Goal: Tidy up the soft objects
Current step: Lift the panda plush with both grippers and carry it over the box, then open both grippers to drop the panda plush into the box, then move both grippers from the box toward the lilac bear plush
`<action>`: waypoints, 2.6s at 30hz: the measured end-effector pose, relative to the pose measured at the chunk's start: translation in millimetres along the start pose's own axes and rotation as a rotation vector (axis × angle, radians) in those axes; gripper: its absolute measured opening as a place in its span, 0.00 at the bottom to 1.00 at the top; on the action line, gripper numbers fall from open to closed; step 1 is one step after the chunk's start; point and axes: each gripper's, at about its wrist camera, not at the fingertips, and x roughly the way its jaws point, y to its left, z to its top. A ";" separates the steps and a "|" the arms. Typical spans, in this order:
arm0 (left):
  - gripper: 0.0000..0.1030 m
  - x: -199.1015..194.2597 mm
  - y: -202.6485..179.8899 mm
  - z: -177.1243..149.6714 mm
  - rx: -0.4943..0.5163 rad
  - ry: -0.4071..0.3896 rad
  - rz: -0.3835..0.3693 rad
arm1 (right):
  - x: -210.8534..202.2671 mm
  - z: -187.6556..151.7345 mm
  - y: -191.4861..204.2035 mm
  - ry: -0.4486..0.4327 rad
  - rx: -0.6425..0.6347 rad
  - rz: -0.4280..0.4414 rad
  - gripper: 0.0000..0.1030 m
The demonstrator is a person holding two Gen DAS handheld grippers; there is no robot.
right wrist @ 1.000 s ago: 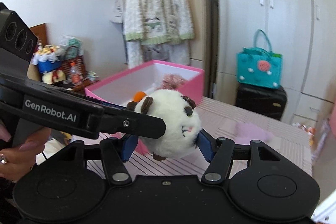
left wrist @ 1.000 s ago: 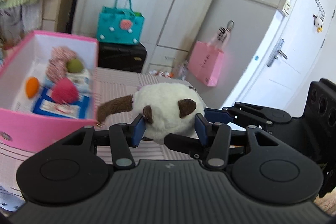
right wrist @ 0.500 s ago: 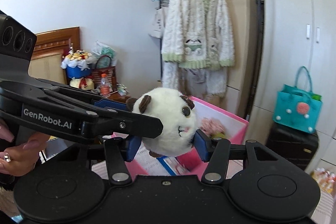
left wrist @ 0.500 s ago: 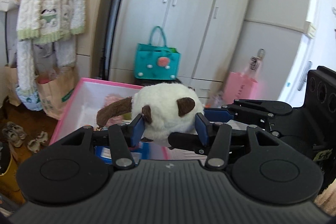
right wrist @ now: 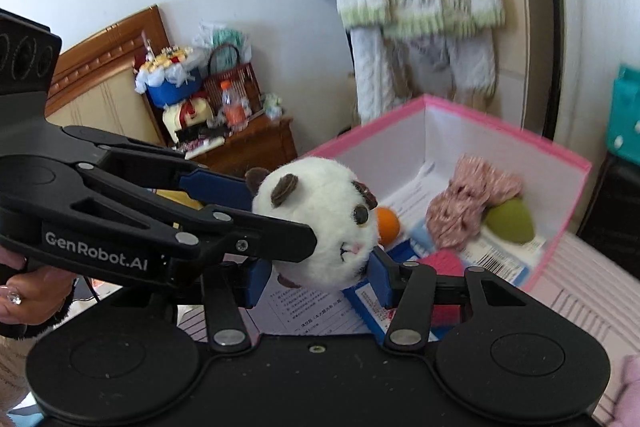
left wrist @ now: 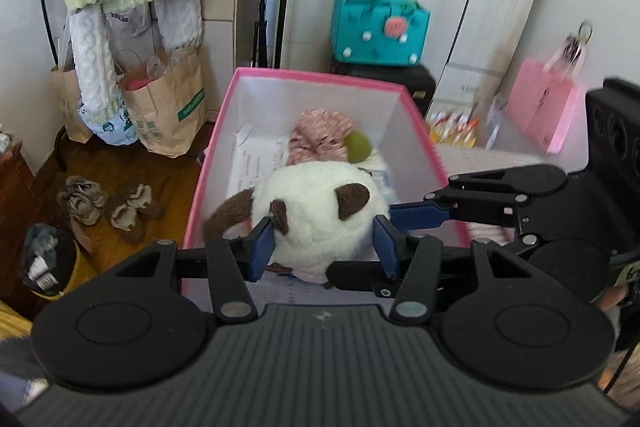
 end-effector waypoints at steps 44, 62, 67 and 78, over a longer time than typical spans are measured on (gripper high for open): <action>0.35 -64.0 -26.3 -15.9 0.067 0.049 -0.060 | -73.8 1.7 16.6 0.069 -0.064 -0.121 0.41; 0.51 -137.4 -77.5 -36.3 0.169 0.006 -0.044 | -176.3 -19.7 59.1 -0.038 -0.118 -0.162 0.50; 0.56 -141.8 -93.0 -45.2 0.202 0.017 -0.062 | -198.7 -34.1 62.0 -0.060 -0.118 -0.175 0.52; 0.69 -146.1 -141.2 -67.1 0.311 0.025 -0.122 | -239.5 -74.5 59.6 -0.104 -0.100 -0.243 0.62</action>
